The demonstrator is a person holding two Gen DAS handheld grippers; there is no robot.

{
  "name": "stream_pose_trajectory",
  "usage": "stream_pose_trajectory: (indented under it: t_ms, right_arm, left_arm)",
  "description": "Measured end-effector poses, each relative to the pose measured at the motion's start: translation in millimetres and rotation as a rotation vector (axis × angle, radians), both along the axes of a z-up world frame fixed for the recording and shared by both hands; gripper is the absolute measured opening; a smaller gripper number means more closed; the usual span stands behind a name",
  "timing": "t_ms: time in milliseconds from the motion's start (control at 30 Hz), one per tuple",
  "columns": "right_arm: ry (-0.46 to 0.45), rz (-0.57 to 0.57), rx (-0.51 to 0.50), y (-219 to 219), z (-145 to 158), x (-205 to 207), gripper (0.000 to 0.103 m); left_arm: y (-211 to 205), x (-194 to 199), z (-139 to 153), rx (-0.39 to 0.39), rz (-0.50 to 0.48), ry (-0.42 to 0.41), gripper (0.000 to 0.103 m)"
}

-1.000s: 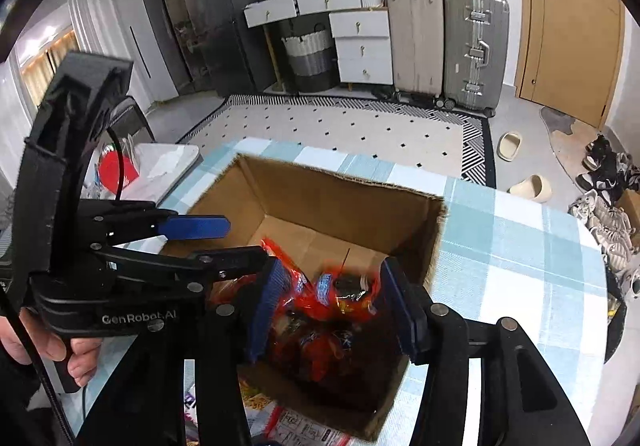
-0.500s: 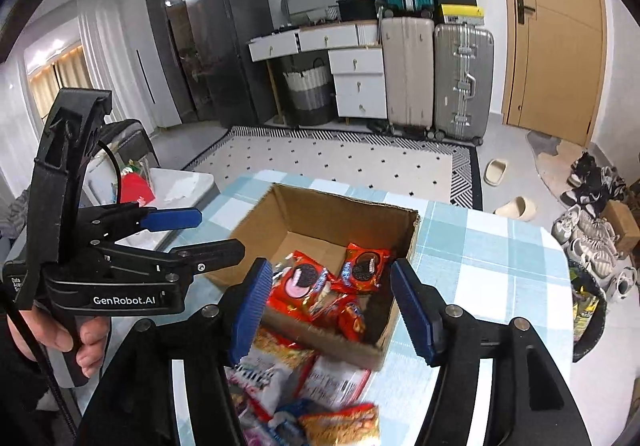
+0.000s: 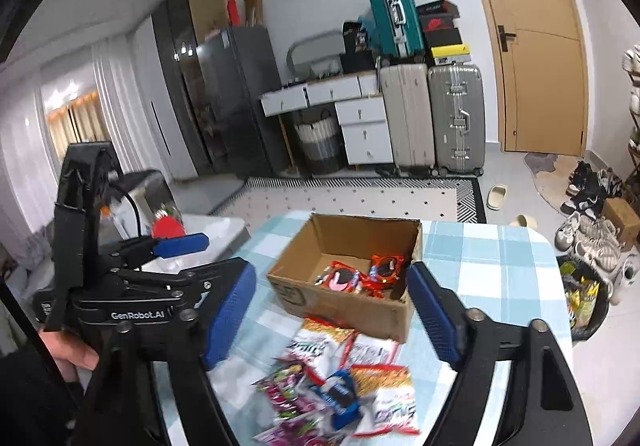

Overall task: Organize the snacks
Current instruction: 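Withdraw both tools from the box and move back toward the snack pile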

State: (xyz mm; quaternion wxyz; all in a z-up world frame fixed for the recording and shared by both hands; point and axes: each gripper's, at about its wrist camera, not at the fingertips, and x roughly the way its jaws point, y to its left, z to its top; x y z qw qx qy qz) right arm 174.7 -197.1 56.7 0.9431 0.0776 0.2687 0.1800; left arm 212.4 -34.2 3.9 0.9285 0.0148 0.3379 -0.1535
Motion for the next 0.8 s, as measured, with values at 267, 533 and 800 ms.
stream_pose_trajectory:
  t_ms: [267,533,800]
  right_arm:
    - [-0.079,-0.079,0.067,-6.1,-9.1,-79.0,0.091]
    - [-0.093,-0.126,0.067,-1.8,-28.8,-129.3,0.096]
    - [-0.104,-0.151,-0.019,4.8,-55.3,-144.4,0.099]
  left_arm:
    - [0.8,-70.0,5.6,-0.017,0.002,-0.084,0.083]
    - [7.0,-121.9,-14.7,-0.018,0.024,-0.098,0.092]
    - [12.1,-139.5,-68.9,-0.050,0.020,-0.038,0.102]
